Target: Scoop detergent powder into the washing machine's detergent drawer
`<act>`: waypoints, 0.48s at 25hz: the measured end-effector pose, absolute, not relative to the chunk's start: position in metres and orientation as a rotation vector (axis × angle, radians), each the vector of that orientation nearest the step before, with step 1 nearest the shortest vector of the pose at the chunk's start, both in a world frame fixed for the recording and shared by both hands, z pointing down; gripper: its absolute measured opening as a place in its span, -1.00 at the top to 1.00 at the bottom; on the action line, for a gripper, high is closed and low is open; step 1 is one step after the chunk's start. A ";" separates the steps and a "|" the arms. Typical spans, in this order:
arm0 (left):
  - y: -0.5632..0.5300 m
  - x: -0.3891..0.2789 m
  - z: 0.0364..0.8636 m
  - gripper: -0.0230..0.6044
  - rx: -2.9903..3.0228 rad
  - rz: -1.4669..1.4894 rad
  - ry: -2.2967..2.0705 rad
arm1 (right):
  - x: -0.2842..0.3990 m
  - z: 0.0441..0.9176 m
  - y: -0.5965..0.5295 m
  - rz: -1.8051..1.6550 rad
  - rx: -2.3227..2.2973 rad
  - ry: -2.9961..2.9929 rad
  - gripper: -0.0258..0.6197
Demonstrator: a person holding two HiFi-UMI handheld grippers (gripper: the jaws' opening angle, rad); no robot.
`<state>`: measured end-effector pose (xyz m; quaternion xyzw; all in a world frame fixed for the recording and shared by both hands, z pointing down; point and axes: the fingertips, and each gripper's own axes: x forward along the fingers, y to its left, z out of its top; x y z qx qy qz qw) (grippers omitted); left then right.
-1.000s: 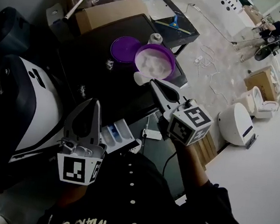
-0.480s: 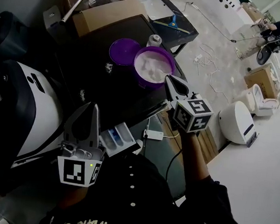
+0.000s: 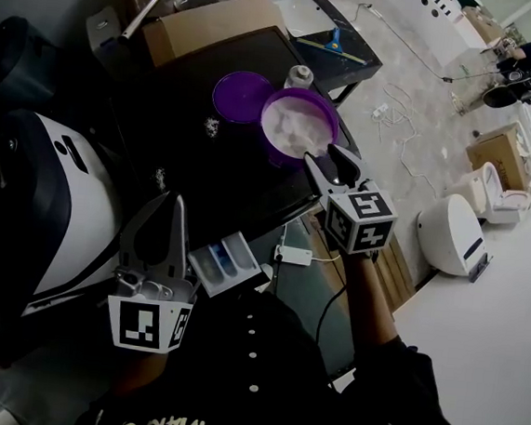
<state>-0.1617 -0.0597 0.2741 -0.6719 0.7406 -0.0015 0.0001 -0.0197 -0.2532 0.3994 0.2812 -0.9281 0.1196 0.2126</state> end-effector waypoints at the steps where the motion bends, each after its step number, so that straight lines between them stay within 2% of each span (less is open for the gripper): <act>1: -0.060 -0.162 0.274 0.90 -2.109 -0.006 2.327 | -0.019 0.399 -0.253 0.324 0.779 -2.578 0.28; 8: -0.059 -0.160 0.272 0.90 -2.110 -0.002 2.318 | -0.017 0.389 -0.253 0.299 0.806 -2.597 0.26; 12: -0.058 -0.157 0.267 0.90 -2.101 0.007 2.311 | -0.006 0.362 -0.251 0.101 0.931 -2.659 0.26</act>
